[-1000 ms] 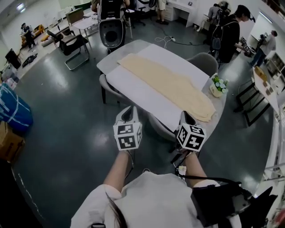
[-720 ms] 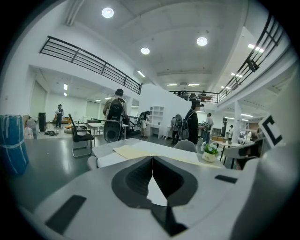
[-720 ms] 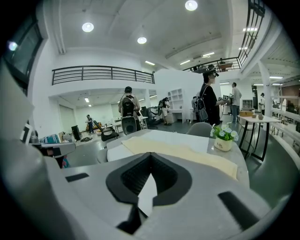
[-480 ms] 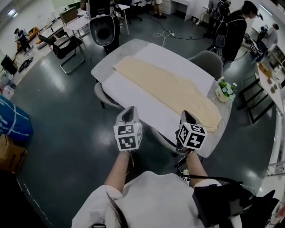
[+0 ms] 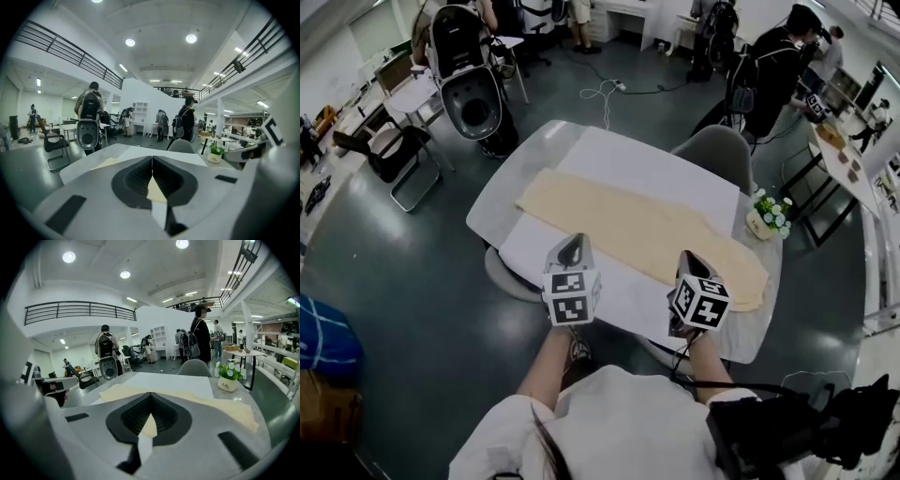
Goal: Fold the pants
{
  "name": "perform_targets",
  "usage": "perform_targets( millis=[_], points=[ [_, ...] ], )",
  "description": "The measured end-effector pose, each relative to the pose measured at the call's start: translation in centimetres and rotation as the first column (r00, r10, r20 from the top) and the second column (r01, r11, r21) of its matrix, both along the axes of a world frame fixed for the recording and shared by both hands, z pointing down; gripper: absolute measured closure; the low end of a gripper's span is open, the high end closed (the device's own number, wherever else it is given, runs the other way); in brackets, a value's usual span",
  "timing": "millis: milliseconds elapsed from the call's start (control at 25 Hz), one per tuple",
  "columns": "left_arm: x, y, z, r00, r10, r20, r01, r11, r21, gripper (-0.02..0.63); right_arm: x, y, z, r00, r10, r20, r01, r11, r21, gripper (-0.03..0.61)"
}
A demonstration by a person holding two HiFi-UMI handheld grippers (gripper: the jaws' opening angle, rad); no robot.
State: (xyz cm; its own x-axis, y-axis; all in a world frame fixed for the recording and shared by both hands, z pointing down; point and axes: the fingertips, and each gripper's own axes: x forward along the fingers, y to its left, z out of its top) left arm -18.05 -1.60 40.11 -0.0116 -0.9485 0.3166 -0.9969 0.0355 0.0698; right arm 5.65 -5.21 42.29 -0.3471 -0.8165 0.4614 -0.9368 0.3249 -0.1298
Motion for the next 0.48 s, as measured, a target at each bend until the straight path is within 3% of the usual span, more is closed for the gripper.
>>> perform_targets(
  millis=[240, 480],
  points=[
    [-1.2, -6.6, 1.3, 0.989, 0.149, -0.009, -0.149, 0.988, -0.036, 0.604, -1.8, -4.0, 0.6, 0.993, 0.12, -0.009, -0.12, 0.993, -0.008, 0.586],
    [0.5, -10.4, 2.4, 0.981, 0.189, -0.039, -0.191, 0.978, -0.077, 0.604, 0.7, -6.2, 1.5, 0.984, 0.174, -0.025, -0.175, 0.984, -0.033, 0.586]
  ],
)
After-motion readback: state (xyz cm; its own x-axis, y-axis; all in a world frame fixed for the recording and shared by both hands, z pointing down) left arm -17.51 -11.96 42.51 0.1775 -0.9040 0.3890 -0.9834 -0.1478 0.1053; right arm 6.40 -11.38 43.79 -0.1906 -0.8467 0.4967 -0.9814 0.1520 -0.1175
